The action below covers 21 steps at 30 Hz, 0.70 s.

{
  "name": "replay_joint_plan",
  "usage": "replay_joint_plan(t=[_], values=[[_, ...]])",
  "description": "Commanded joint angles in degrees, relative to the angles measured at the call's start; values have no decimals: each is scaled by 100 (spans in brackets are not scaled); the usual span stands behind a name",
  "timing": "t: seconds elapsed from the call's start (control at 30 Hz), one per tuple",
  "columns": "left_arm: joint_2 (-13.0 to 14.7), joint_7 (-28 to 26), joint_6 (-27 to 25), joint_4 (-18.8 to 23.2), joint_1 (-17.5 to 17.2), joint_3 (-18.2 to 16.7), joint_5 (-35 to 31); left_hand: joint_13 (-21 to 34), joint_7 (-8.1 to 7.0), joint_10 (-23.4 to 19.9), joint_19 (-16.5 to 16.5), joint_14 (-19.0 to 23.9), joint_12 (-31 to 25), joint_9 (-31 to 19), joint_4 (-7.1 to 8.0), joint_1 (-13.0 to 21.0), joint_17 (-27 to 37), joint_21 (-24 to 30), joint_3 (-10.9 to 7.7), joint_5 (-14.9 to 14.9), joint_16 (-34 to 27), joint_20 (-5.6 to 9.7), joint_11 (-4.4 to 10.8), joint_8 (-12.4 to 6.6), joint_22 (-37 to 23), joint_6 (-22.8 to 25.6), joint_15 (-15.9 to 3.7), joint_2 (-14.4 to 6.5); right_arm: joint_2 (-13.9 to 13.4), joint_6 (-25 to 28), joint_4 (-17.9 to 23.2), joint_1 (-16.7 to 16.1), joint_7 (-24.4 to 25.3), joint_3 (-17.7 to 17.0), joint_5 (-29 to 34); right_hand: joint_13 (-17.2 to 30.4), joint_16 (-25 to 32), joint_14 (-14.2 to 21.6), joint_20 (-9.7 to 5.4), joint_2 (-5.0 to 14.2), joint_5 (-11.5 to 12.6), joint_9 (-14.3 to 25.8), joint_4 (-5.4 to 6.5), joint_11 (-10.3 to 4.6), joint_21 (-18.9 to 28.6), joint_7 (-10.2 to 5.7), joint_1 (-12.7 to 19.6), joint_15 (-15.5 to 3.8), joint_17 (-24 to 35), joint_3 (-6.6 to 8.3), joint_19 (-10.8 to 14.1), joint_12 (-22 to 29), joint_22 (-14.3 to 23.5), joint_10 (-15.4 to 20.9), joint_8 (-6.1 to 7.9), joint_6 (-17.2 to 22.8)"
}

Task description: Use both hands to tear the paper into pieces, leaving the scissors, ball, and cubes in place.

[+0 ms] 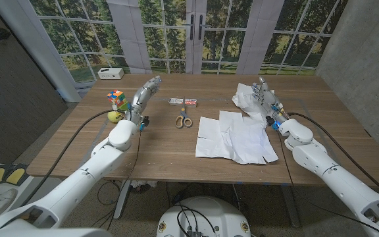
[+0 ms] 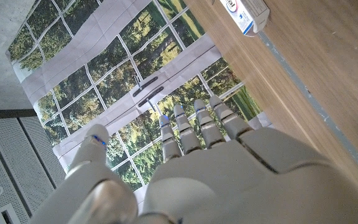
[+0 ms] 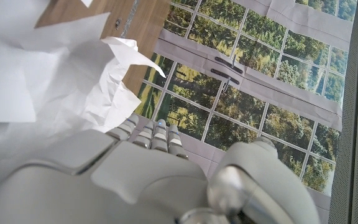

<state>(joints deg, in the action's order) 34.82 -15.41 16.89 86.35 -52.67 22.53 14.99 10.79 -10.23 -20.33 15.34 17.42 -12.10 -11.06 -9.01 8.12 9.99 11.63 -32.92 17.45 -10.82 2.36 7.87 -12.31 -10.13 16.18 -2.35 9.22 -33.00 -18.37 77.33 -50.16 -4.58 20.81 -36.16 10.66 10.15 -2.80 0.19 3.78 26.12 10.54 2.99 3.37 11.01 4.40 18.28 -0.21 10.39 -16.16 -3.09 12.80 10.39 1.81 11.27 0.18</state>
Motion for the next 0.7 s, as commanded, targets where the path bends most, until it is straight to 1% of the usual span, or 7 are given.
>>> replay_joint_plan(t=[0.03, 0.07, 0.1, 0.33, 0.47, 0.57, 0.7], values=[[289, -838, -752, 774, -314, -117, -861, 31, 34, -206, 81, 5, -71, -26, -26, 91, 19, 9, -2, 60, -10, 325, -20, -29, -11, 105, -656, 13, 9, 82, 218, -44, 353, 49, 241, 19, 5, -59, 2, 35, 37, 12, -42, 19, -9, 16, 45, -12, 1, -16, -42, -23, 6, -24, -20, -50], [309, -793, -757, 786, -317, -122, -840, 31, 63, -220, 100, 14, -72, -27, -24, 87, 19, 14, 8, 59, -13, 322, -30, -45, -12, 153, -650, 21, 15, 115, 236, -54, 386, 50, 237, 19, 7, -60, 1, 39, 38, 12, -44, 32, -8, 17, 49, -12, 1, -14, -44, -20, 6, -16, -19, -51], [324, -777, -761, 796, -319, -126, -842, 32, 78, -247, 109, 18, -78, -27, -22, 82, 19, 15, 20, 57, -14, 319, -77, -47, -12, 167, -645, 30, 24, 129, 247, -62, 405, 48, 227, 19, 7, -63, 4, 43, 39, 12, -45, 15, -7, 16, 53, -16, 0, -12, -46, -23, 6, -25, -18, -49], [452, -871, -847, 830, -247, -51, -1286, 33, 89, -288, 123, 42, -85, -27, -17, 76, 19, 15, 40, 54, -20, 308, -68, -41, -12, 170, -628, 39, 15, 162, 248, -27, 480, 88, 337, 19, 6, -90, 27, 60, 42, 12, -52, 16, -8, 20, 67, -5, -1, -3, -63, -19, 5, -11, -14, -45], [522, -847, -887, 882, -244, -15, -1432, 33, 100, -298, 122, 41, -84, -28, -16, 78, 19, 13, 45, 53, -18, 309, -61, -44, -13, 185, -631, 37, -2, 190, 241, 23, 478, 112, 389, 19, 7, -101, 35, 72, 44, 12, -55, 31, -5, 32, 74, -4, -1, 2, -67, -16, 5, -2, -4, -21], [637, -849, -956, 926, -214, 32, -1681, 33, 81, -314, 108, 33, -86, -28, -17, 88, 18, 5, 45, 53, -13, 315, -33, -51, -12, 210, -635, 29, -21, 187, 221, 60, 399, 130, 392, 19, 10, -103, 40, 81, 45, 12, -56, 31, -3, 35, 77, -8, -1, 6, -68, -13, 5, 5, 0, -11], [741, -802, -970, 988, -223, 22, -1790, 34, 56, -324, 70, 1, -83, -28, -23, 121, 17, -13, 34, 59, 1, 334, -7, -50, -12, 220, -658, 6, -37, 211, 187, 123, 345, 159, 420, 19, 12, -107, 51, 92, 45, 11, -57, 42, -2, 35, 81, -4, -2, 11, -74, -12, 5, 11, 0, -9]])
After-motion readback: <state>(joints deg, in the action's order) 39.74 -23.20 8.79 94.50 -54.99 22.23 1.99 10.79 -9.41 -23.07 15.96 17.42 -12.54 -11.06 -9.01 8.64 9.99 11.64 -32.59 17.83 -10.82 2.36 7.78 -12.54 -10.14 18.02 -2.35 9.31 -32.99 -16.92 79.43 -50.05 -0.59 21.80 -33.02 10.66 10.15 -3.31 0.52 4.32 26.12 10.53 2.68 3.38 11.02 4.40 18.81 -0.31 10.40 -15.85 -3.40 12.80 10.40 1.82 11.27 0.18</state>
